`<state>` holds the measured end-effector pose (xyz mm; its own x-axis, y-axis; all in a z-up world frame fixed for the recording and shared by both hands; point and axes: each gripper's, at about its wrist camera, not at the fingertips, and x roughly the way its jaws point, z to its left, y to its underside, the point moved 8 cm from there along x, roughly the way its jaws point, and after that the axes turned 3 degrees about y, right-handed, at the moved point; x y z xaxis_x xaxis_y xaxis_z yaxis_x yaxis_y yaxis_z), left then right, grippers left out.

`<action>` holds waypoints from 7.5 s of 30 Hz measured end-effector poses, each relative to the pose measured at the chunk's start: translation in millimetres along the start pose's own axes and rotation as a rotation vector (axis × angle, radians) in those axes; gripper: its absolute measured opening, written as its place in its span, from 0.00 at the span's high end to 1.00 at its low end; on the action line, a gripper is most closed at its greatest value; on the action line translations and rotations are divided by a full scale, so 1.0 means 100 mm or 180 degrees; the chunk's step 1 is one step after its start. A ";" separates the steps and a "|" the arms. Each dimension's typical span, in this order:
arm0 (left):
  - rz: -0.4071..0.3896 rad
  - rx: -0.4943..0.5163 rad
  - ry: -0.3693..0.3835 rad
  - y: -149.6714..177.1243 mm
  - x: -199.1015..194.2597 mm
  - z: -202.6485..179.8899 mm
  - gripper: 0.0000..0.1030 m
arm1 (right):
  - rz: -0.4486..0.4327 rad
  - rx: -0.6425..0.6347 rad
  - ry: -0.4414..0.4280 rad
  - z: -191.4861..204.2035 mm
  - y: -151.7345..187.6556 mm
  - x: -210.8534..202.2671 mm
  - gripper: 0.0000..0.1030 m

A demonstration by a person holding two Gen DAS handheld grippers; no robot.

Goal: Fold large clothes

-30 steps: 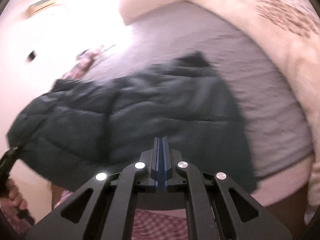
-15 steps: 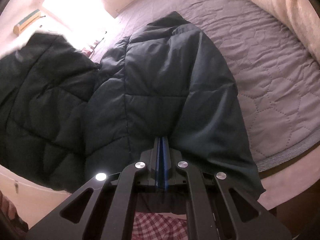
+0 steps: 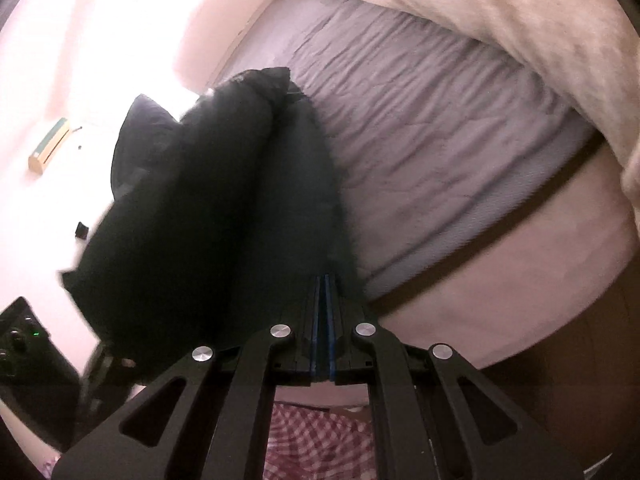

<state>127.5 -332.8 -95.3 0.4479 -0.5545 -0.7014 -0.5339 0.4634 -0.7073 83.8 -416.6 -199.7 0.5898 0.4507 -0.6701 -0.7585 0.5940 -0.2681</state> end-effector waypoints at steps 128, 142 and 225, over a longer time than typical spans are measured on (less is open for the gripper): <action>0.0176 -0.1622 -0.0963 0.84 -1.20 1.57 0.31 | -0.0005 -0.1250 0.1190 0.74 0.35 0.20 1.00; 0.0177 -0.1638 -0.0969 0.89 -1.23 1.58 0.30 | -0.0023 -0.1142 0.1269 0.76 0.36 0.15 1.00; -0.0155 -0.1917 0.0033 0.38 -0.64 2.41 0.26 | 0.0382 -0.0450 -0.0114 1.11 -0.13 0.57 0.54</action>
<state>251.4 -113.5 -98.3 0.4765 -0.5734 -0.6664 -0.8265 -0.0338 -0.5619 157.8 -324.6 -157.2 0.5003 0.5377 -0.6787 -0.8539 0.4360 -0.2840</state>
